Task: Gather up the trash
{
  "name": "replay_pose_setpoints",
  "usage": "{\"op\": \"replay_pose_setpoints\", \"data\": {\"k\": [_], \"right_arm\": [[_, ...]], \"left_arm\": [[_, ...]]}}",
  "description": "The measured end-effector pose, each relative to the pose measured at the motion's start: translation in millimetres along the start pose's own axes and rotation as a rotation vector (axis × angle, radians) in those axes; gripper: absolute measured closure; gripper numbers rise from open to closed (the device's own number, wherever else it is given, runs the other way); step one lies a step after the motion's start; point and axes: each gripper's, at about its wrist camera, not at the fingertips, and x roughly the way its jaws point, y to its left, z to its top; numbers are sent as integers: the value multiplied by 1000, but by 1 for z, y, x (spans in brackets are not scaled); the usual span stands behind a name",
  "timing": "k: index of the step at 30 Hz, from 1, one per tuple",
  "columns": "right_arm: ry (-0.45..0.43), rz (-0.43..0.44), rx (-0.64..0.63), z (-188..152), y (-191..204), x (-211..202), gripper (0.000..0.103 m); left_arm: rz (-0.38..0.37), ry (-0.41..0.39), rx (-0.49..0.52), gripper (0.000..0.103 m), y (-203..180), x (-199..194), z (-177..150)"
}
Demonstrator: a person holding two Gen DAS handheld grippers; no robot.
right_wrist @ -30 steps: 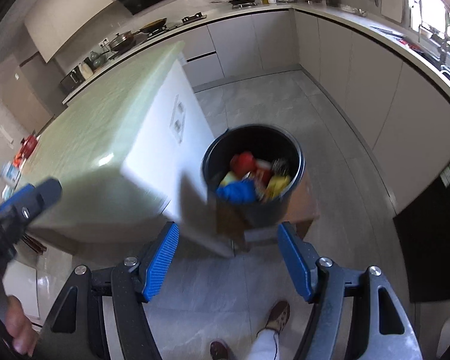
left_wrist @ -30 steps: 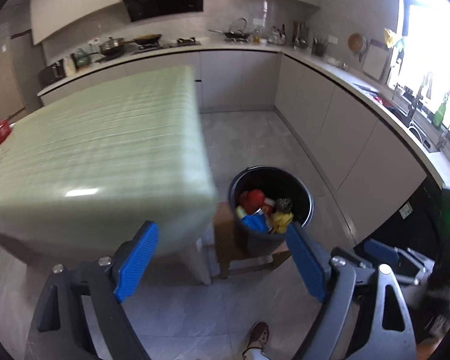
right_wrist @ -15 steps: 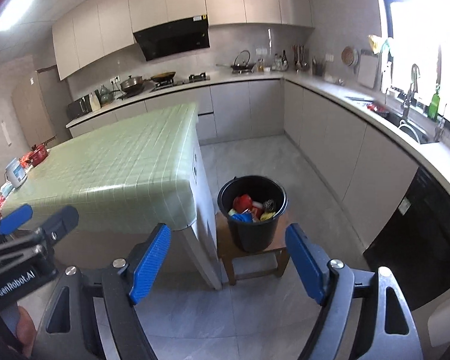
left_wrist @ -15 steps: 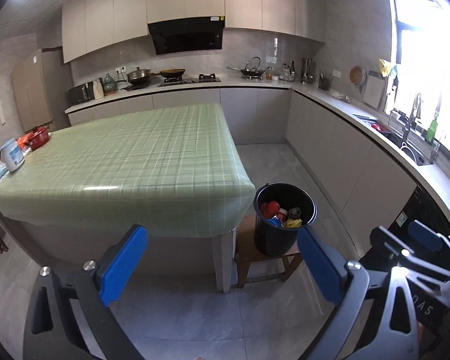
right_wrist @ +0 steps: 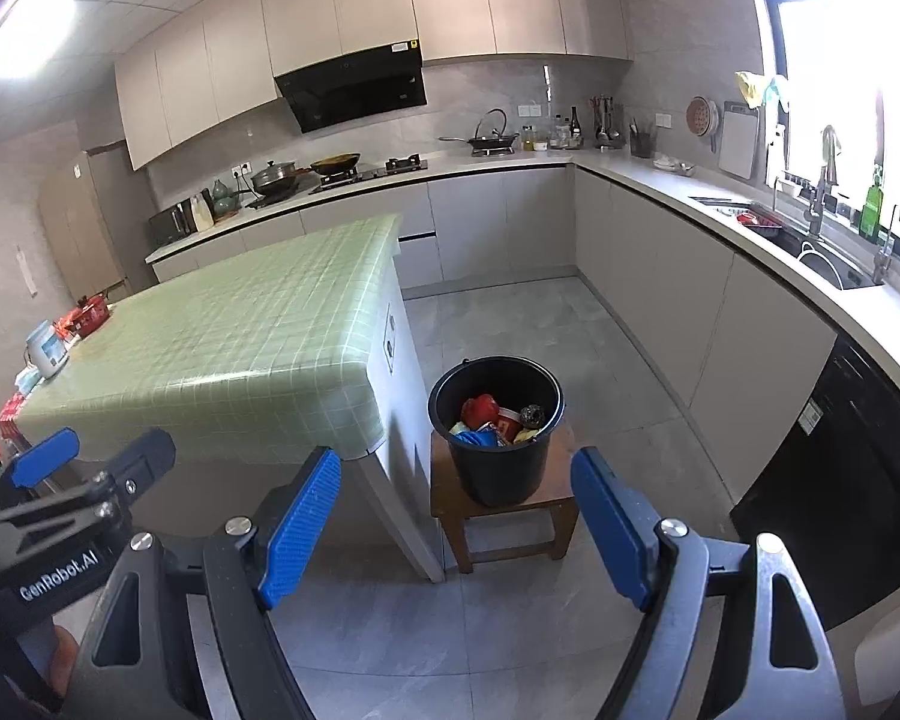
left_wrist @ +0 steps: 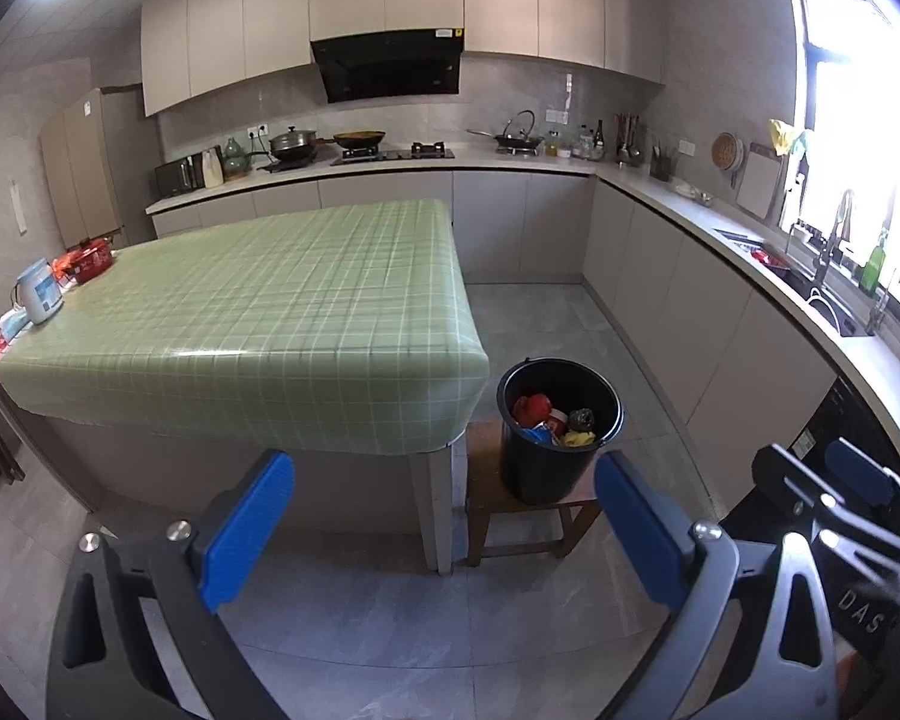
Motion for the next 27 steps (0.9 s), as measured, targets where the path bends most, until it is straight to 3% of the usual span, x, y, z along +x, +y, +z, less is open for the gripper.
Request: {"op": "replay_pose_setpoints", "data": {"k": [27], "right_arm": [[10, 6, 5, 5, -5, 8, 22]], "left_arm": [[49, 4, 14, 2, -6, 0, -4]]}}
